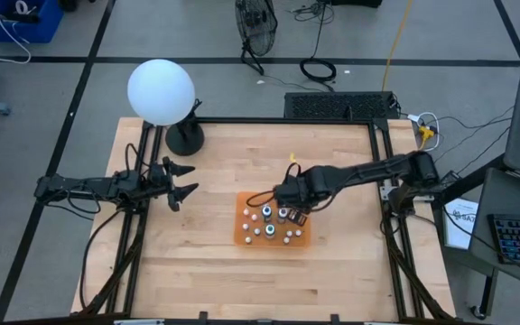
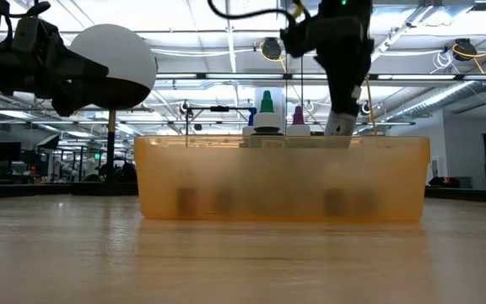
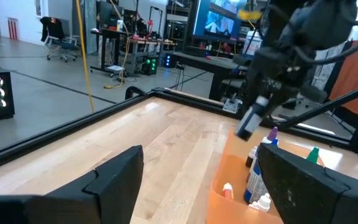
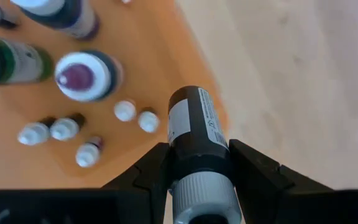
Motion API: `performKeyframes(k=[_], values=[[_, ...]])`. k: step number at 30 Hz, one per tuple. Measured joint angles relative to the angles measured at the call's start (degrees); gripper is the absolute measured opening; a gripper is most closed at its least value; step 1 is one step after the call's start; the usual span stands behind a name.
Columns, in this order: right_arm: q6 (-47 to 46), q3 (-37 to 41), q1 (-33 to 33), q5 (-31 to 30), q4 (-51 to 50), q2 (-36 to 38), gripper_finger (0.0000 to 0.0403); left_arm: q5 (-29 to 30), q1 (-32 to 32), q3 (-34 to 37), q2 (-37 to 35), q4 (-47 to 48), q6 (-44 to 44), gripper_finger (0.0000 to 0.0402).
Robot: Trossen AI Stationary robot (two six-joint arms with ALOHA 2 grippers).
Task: Pick & Place food coloring
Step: Put the large black food coloring bottle into the container
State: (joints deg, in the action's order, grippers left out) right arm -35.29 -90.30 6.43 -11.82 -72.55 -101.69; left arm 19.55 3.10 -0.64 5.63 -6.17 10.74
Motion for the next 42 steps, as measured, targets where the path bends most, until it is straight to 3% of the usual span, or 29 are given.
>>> performKeyframes(k=[9, 24, 33, 42], values=[[2.67, 6.97, -3.48, 5.08, 8.94, 0.19, 0.0133, -0.02, 0.01, 0.02, -0.02, 0.03, 0.00, 0.0314], [0.15, 8.24, -2.94, 8.95, 9.17, 0.24, 0.0133, -0.02, 0.00, 0.02, 0.00, 0.03, 0.00, 0.0325], [-0.05, 8.24, -3.05, 8.76, 10.22, 0.24, 0.0218, -0.02, 0.00, 0.02, -0.01, 0.02, 0.00, 0.0313], [0.46, 8.26, -3.12, 8.91, 10.66, 0.65, 0.0213, 0.00, 0.01, 0.01, -0.01, 0.02, 0.01, 0.0325]])
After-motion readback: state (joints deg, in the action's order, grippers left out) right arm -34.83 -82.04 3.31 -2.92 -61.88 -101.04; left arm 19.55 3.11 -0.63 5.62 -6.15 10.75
